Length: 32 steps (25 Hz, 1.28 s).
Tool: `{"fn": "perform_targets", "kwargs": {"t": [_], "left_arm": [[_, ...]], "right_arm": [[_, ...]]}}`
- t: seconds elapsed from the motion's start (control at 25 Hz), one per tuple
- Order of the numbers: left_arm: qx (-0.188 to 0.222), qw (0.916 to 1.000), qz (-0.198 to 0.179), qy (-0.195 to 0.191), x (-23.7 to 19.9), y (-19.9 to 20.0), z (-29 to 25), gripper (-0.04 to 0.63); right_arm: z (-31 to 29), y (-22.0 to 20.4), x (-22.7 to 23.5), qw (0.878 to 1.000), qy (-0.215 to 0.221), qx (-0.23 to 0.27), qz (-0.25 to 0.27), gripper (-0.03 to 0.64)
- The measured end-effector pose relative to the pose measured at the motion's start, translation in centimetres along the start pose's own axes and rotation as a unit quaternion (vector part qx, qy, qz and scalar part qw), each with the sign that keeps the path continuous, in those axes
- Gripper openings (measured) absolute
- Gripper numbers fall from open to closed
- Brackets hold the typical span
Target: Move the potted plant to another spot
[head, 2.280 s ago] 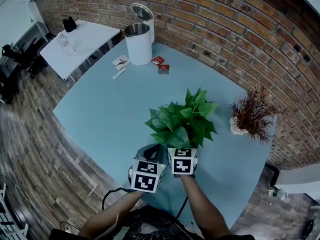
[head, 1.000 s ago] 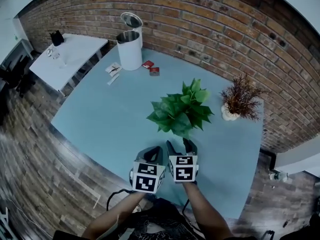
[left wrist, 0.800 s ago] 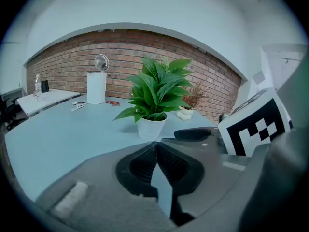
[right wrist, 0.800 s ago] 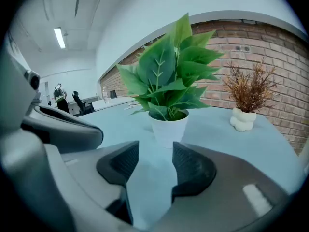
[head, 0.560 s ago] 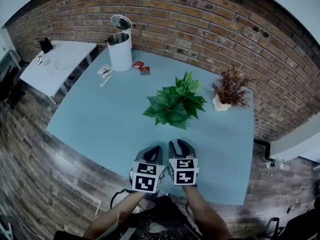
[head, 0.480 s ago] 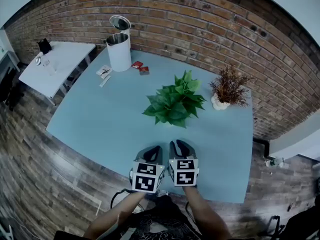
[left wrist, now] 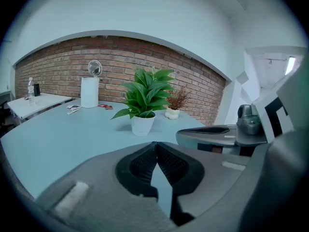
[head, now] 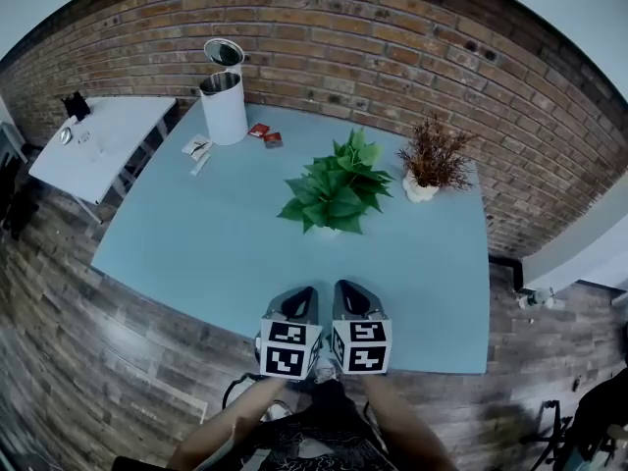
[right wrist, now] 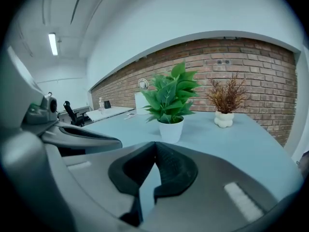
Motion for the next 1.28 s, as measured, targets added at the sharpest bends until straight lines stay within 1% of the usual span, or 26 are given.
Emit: {"fn": "perform_targets", "kwargs": {"t": [0.2, 0.36, 0.56, 1.28], "left_arm": [[0.003, 0.9998, 0.0, -0.02, 0.9, -0.4, 0.9, 0.002], [0.007, 0.9997, -0.008, -0.023, 1.2, -0.5, 1.7, 0.002], [0.013, 0.9993, -0.008, -0.033, 1.9, -0.3, 2.4, 0.002], [0.019, 0.9988, -0.025, -0.039, 2.0, -0.3, 4.2, 0.002]], "right_arm": [[1.7, -0.1, -0.7, 1.0, -0.007, 0.003, -0.008, 0.006], [3.0, -0.2, -1.1, 1.0, -0.01, 0.005, -0.012, 0.006], [4.3, 0.0, -1.5, 1.0, -0.016, 0.009, -0.017, 0.006], [6.0, -0.1, -2.4, 0.999, -0.027, 0.017, -0.018, 0.006]]}}
Point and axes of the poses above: the fingertips, and each gripper's own axes: z backward along the fingers, x to its right, y out of its top, the point moved 3 cm from there along z, backward along the fingers, and after that the axes turned 10 degrees about x, right-handed, at the moved point
